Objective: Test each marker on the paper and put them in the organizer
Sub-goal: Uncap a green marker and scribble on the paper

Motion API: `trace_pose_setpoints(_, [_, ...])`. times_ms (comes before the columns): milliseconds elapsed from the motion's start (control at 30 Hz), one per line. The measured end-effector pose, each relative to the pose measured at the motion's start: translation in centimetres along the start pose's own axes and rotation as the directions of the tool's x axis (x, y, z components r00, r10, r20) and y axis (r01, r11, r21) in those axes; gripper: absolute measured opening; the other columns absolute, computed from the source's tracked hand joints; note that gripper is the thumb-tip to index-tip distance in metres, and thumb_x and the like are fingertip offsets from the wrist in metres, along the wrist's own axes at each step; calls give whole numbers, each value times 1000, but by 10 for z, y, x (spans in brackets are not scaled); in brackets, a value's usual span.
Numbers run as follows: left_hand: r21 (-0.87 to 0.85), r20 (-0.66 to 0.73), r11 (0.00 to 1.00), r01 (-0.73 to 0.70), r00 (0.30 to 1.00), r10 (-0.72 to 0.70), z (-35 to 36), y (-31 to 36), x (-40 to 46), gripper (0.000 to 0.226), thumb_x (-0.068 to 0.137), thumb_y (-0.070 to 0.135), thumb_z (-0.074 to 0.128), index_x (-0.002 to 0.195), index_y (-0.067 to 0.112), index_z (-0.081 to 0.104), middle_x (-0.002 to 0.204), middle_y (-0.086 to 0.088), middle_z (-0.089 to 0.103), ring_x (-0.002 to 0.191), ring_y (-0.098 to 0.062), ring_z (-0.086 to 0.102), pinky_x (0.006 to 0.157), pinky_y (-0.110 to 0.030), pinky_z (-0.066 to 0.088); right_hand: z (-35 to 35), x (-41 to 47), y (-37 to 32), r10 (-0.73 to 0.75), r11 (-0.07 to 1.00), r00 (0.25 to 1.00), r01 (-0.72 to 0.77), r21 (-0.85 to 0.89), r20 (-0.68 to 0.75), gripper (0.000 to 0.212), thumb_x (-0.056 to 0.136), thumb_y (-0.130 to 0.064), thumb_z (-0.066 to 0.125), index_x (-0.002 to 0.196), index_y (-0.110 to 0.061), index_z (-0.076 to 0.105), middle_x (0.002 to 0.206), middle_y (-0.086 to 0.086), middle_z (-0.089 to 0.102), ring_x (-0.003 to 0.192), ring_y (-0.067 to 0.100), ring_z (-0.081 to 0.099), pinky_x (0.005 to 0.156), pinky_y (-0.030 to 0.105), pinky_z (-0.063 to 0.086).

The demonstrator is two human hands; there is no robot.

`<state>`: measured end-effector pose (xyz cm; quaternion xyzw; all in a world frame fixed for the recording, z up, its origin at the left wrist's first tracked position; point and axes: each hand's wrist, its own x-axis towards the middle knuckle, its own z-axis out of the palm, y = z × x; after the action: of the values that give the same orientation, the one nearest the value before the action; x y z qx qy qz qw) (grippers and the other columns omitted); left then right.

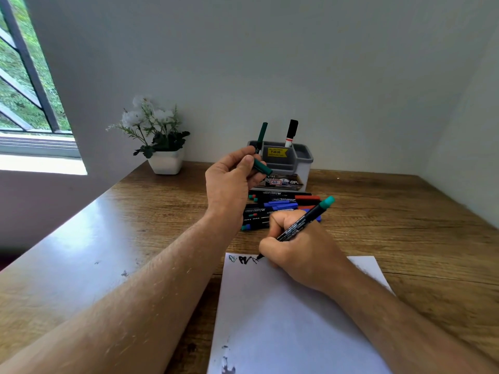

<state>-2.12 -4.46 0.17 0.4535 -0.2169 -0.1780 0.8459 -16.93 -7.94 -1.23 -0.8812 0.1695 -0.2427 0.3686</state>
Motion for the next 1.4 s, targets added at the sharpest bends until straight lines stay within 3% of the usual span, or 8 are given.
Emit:
trace_pose_setpoints(133, [-3,-2,1000,1,1000,-1,0,1,0,18,100,5,57,107,12,72,102,-8,75,98,-18,74,73,-23,59,0,-2,-1,-48,999,999,48,14,3,17,67,-17,65,55,-15,52,53,6,60,50,17,56,47,34,45])
trace_pose_setpoints(267, [6,5,1000,0,1000,0,0,1,-1,18,99,5,58,102,15,73,98,-6,75,94,-15,75,72,-23,59,0,0,4,-51,999,998,51,9,-48,27,70,-12,66,53,-20,47,46,-8,48,45,4,44,40,18,33])
trace_pose_setpoints(500, [5,17,1000,10,1000,-10,1,0,-2,16,100,6,58,102,11,73,89,-4,75,79,-12,74,66,-21,58,-1,-2,0,-128,990,986,134,46,-109,23,71,-10,64,57,-19,47,48,-7,48,47,3,44,42,17,32])
trace_pose_setpoints(667, [-21,16,999,48,999,-47,1,1,-2,15,100,10,59,104,10,73,89,-6,75,76,-12,70,63,-21,56,-8,-3,-6,-322,930,871,364,49,-372,17,79,-5,63,75,-18,52,63,-11,53,52,3,53,46,10,37])
trace_pose_setpoints(767, [-81,33,990,119,993,-117,2,2,-2,14,99,13,59,107,9,71,91,-7,77,79,-13,72,63,-22,57,-11,-1,-4,-347,924,805,382,-26,-481,15,83,-6,69,88,-16,59,74,-15,60,66,3,63,55,10,46])
trace_pose_setpoints(933, [-160,79,968,192,980,-181,1,3,-2,19,100,13,57,113,4,68,95,-11,77,79,-15,74,63,-22,59,-15,-2,-2,-341,920,792,393,-6,-506,26,86,-24,56,107,-11,66,88,-5,71,78,3,69,64,14,54])
trace_pose_setpoints(1100, [-180,67,963,199,980,-190,1,3,-2,17,101,10,54,111,5,67,100,-15,77,81,-17,75,61,-23,58,-13,-1,-1,-319,929,808,369,4,-495,12,82,-9,61,91,-9,54,63,-12,56,52,-1,60,45,5,38])
trace_pose_setpoints(1400, [-140,111,973,183,979,-168,2,4,-5,19,102,8,53,115,4,66,99,-14,77,80,-16,75,59,-22,57,-11,4,3,-297,931,816,363,40,-496,8,85,-16,61,88,-15,54,58,-13,55,45,3,56,40,7,34])
